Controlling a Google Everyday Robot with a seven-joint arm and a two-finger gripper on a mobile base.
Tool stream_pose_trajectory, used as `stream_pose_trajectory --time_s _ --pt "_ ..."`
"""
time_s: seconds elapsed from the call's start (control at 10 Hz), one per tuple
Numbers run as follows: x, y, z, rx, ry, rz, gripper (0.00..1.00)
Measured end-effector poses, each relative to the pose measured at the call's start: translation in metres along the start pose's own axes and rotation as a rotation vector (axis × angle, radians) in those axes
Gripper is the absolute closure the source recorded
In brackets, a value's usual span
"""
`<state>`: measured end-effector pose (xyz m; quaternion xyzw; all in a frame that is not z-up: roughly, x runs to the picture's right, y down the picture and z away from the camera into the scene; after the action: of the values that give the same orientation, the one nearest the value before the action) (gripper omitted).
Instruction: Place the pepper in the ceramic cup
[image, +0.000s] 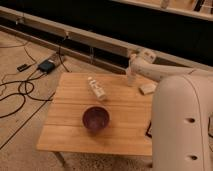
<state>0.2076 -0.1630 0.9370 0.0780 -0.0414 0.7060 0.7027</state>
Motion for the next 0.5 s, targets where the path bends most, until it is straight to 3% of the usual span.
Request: stream_pose_trajectory --time_s 0.3,0.5 --pt "-0.0074 -0.0064 0.0064 0.005 -0.017 0.009 1.0" --pt "-0.0006 -0.0097 0.0113 0.014 -0.012 0.001 1.0"
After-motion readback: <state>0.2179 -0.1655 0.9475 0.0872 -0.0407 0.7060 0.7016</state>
